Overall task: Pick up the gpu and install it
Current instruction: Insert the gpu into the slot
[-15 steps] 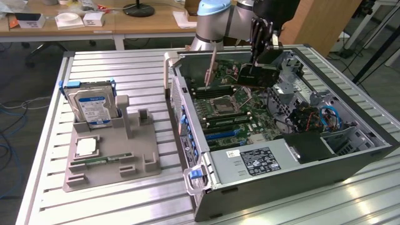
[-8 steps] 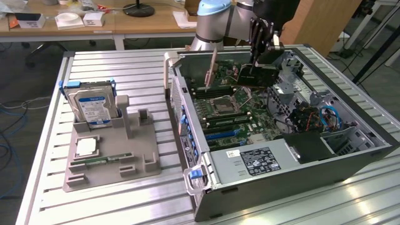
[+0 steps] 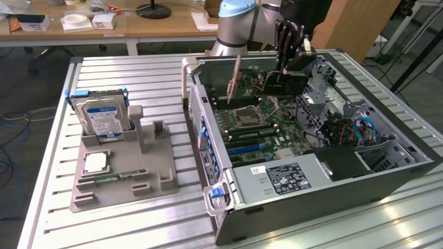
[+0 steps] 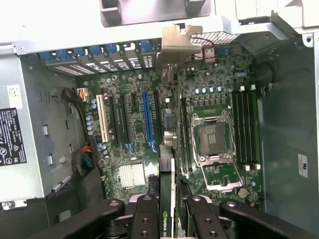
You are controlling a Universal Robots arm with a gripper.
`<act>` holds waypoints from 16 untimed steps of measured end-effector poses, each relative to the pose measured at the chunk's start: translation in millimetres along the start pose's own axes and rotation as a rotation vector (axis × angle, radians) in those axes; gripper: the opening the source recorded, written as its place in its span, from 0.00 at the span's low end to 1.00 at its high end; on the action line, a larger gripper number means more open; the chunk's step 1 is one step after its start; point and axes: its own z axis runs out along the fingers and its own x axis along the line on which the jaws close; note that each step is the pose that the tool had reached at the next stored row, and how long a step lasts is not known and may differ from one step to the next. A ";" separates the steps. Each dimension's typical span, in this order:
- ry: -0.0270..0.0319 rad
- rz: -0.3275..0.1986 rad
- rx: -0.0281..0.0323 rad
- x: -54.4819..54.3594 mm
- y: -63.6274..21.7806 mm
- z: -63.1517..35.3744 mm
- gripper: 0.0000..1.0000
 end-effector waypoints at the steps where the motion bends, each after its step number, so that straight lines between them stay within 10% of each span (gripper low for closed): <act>1: -0.0002 -0.007 -0.0001 0.0 0.0 0.0 0.26; 16: -0.0017 -0.043 0.0008 0.0 0.0 2.3 0.26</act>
